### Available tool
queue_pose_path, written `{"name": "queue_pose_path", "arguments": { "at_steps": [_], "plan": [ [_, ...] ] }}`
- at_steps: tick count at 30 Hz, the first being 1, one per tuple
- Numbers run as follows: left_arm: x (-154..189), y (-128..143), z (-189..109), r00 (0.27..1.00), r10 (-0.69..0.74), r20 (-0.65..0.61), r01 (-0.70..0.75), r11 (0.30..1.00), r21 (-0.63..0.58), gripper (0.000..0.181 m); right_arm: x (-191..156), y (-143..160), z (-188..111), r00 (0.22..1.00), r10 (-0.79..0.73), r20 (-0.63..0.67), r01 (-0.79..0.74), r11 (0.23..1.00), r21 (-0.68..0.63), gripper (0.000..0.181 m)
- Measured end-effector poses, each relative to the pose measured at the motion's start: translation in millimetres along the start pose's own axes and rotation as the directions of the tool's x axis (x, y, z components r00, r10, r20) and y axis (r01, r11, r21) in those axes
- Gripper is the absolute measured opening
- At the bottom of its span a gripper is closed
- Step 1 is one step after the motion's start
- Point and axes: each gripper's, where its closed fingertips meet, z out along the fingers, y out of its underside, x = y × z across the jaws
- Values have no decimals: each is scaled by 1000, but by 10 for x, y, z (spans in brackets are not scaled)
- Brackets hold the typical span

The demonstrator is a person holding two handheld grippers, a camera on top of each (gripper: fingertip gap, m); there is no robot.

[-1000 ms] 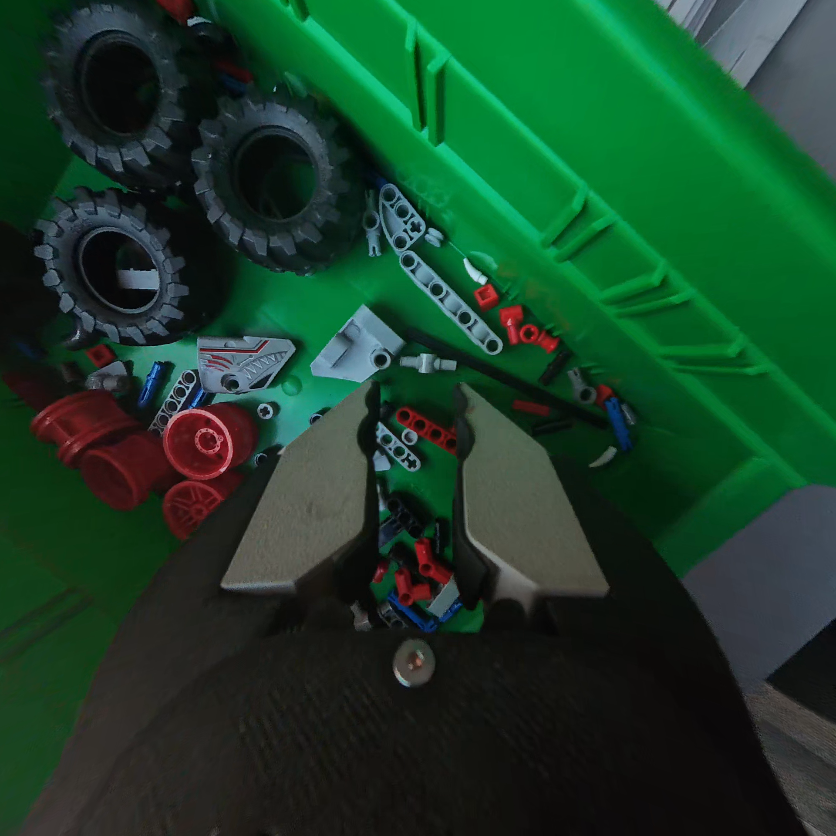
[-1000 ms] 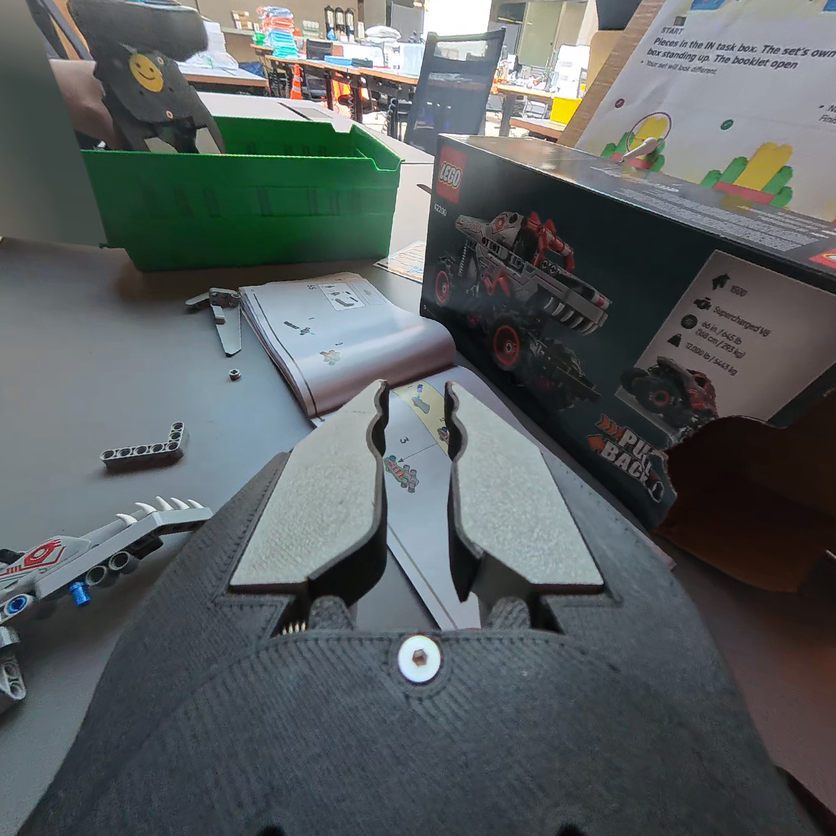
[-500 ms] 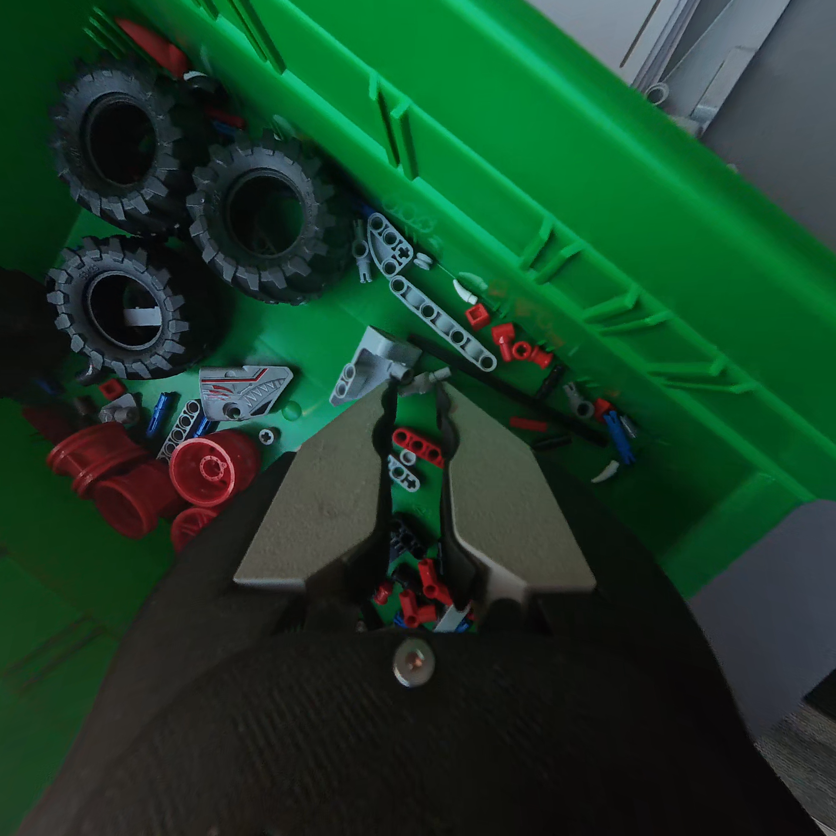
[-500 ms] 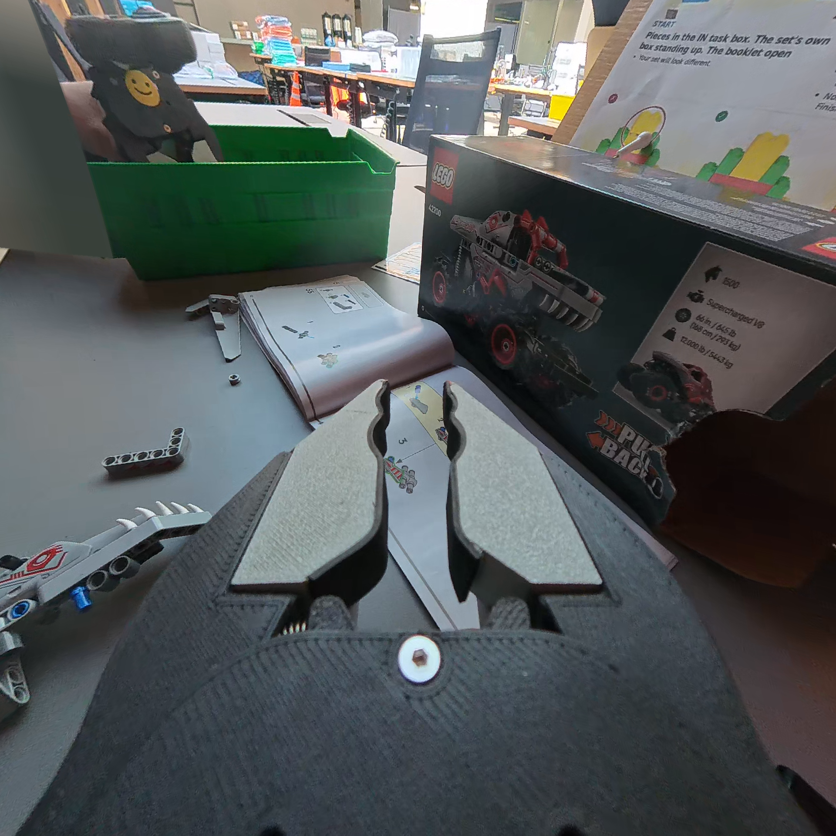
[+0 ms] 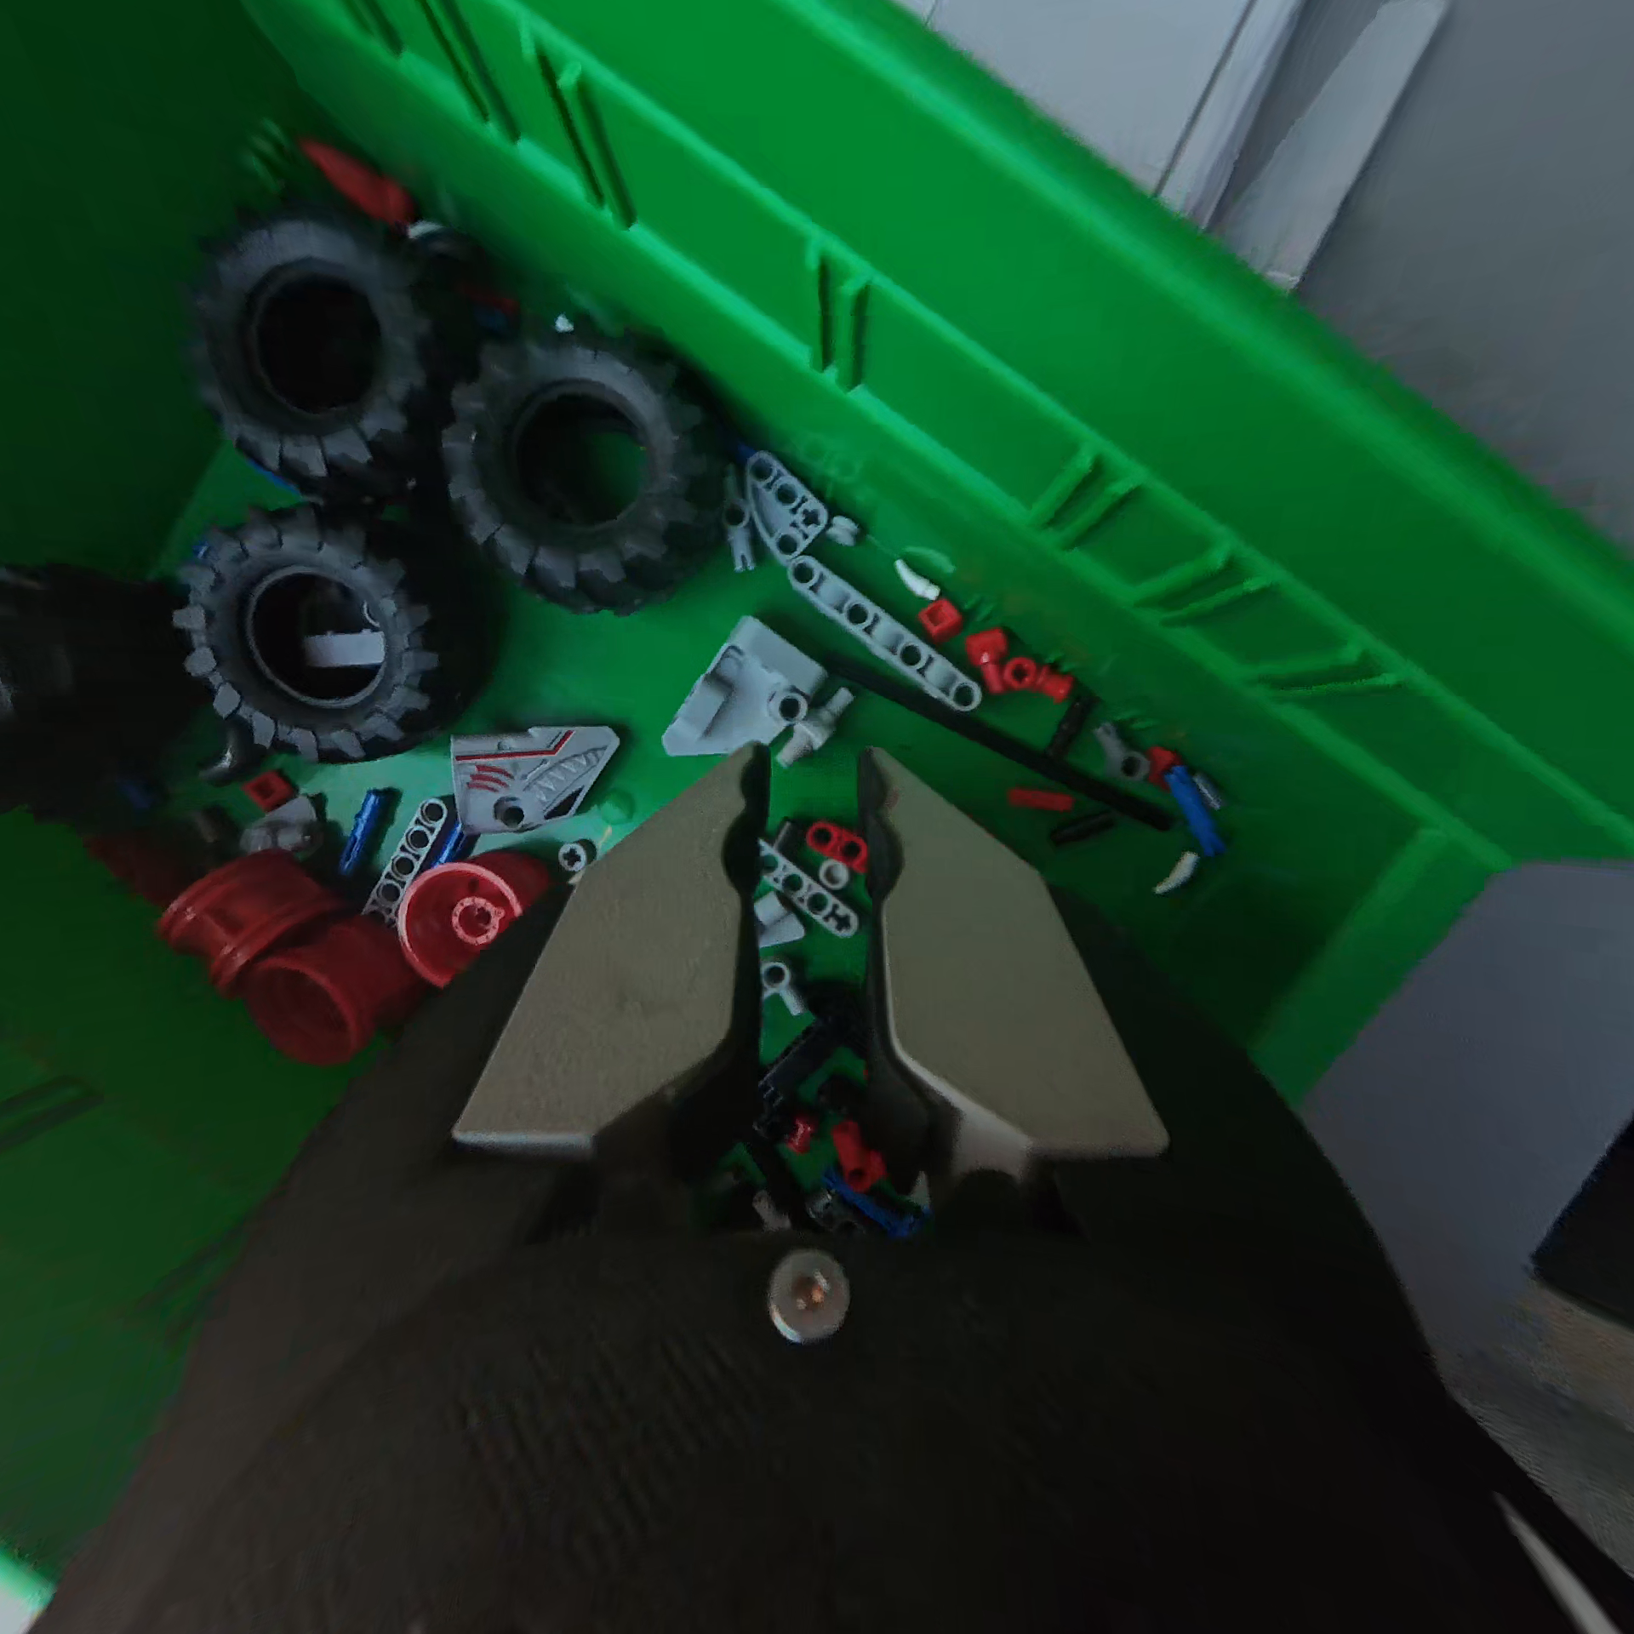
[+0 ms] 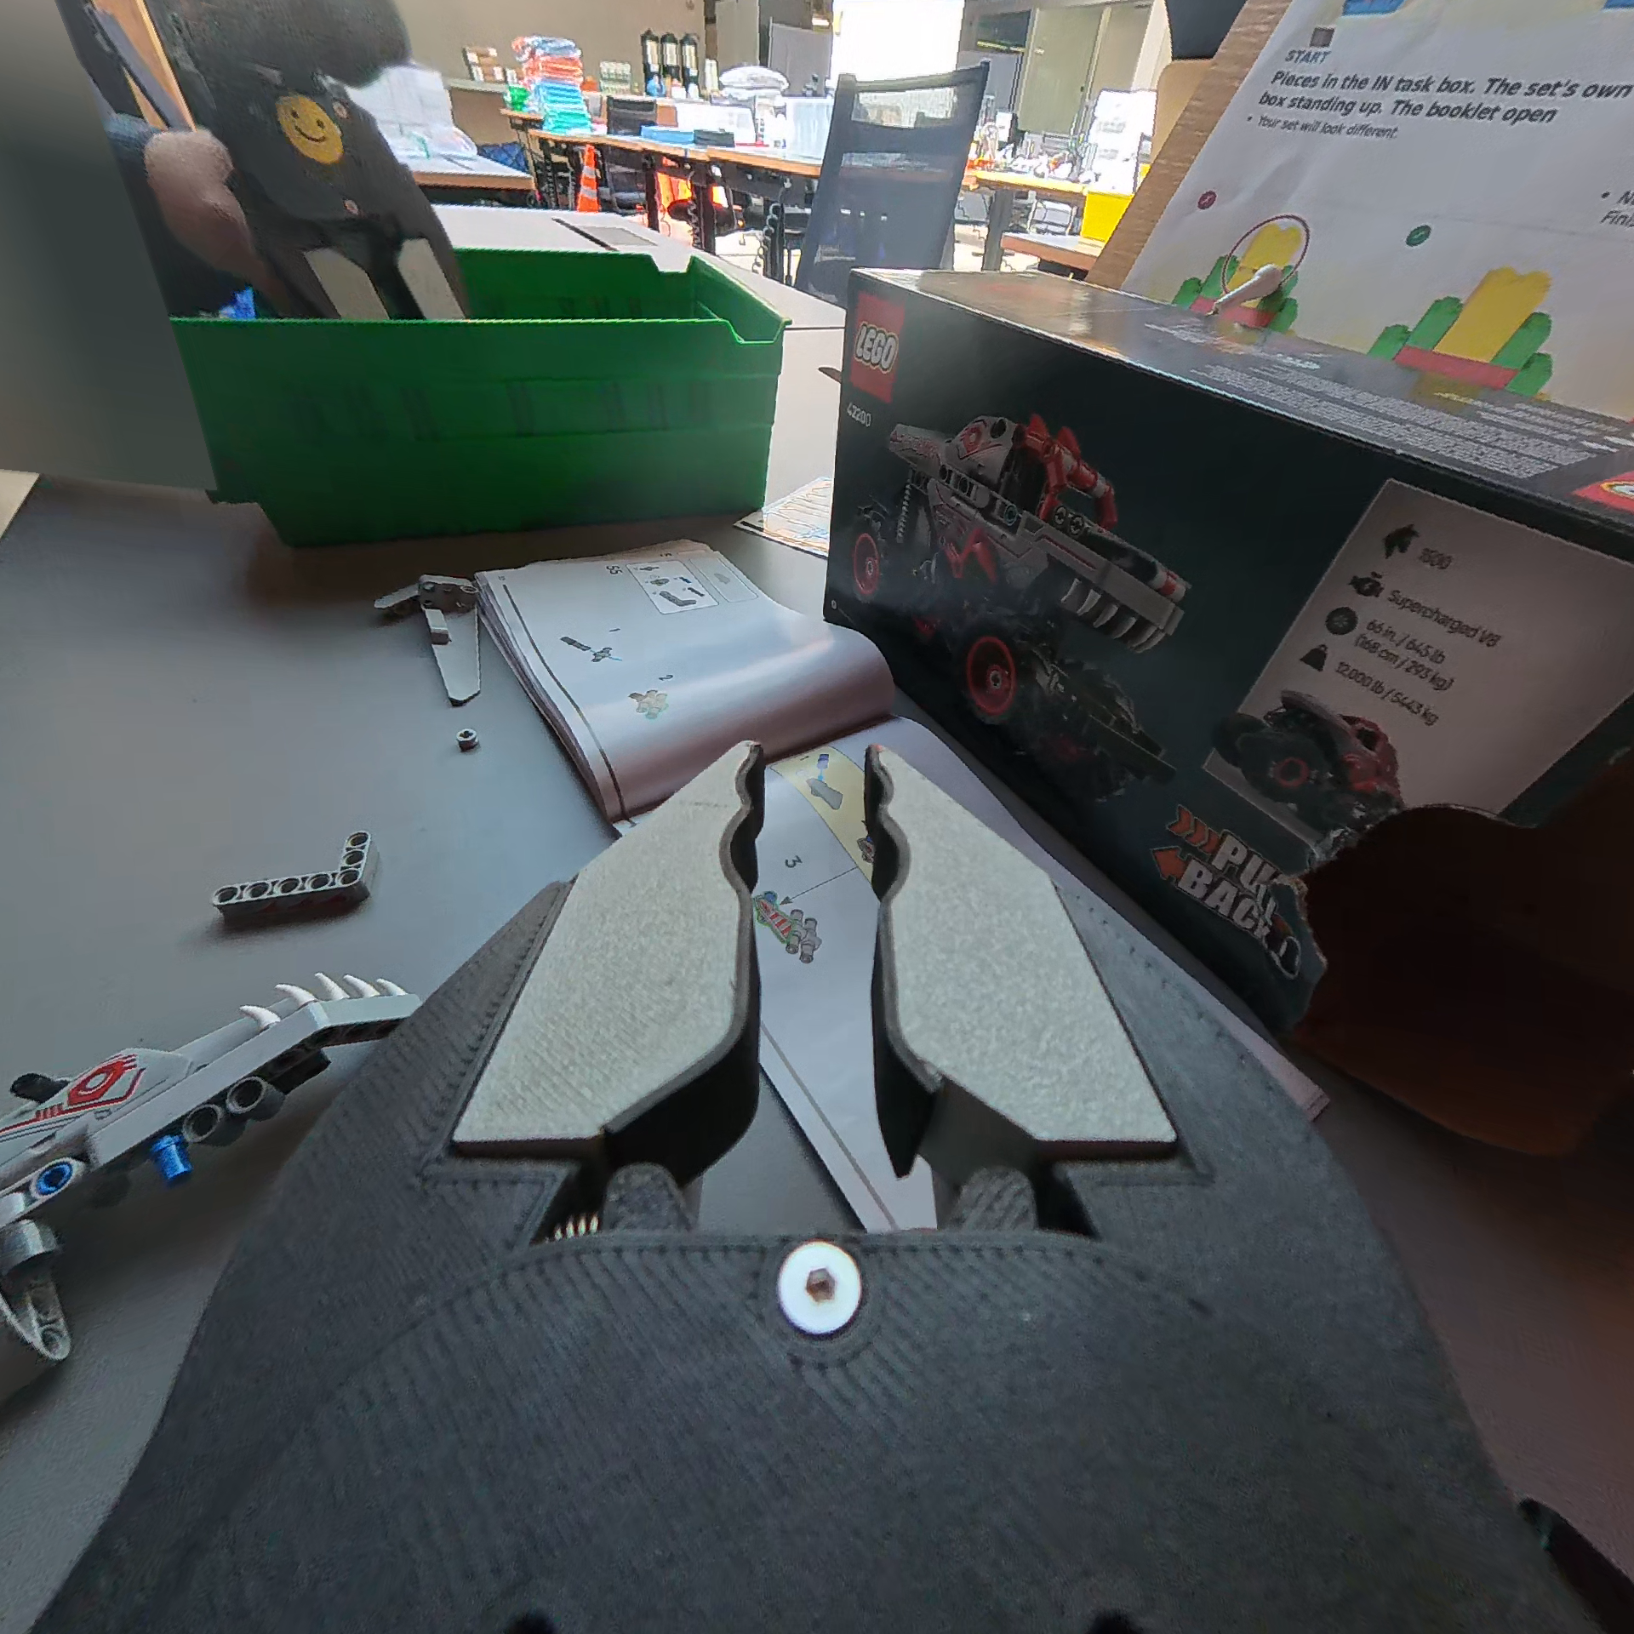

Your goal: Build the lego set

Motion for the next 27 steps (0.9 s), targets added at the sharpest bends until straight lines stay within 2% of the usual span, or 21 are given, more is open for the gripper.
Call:
{"name": "queue_pose_path", "arguments": {
  "at_steps": [3,5,10,14,18,27],
  "plan": [
    [3,4,-32,995,81,50,-80,997,-14,11,-1,5,6,1000,3,4,-2,1000,-4,19],
    [8,65,14,995,86,49,-83,994,-68,10,-1,3,5,1000,2,3,-2,1000,-3,19],
    [-46,109,103,988,134,75,-125,985,-117,12,-4,2,4,1000,-2,2,2,1000,-2,19],
    [-73,105,124,985,155,78,-144,981,-131,11,-4,1,3,1000,-1,4,1,1000,-1,18],
    [-35,114,156,984,169,51,-161,977,-140,2,-2,0,1,1000,4,6,-4,1000,1,18],
    [16,81,175,985,169,28,-164,979,-125,2,-7,1,0,1000,3,10,-3,1000,1,17]
  ]
}}
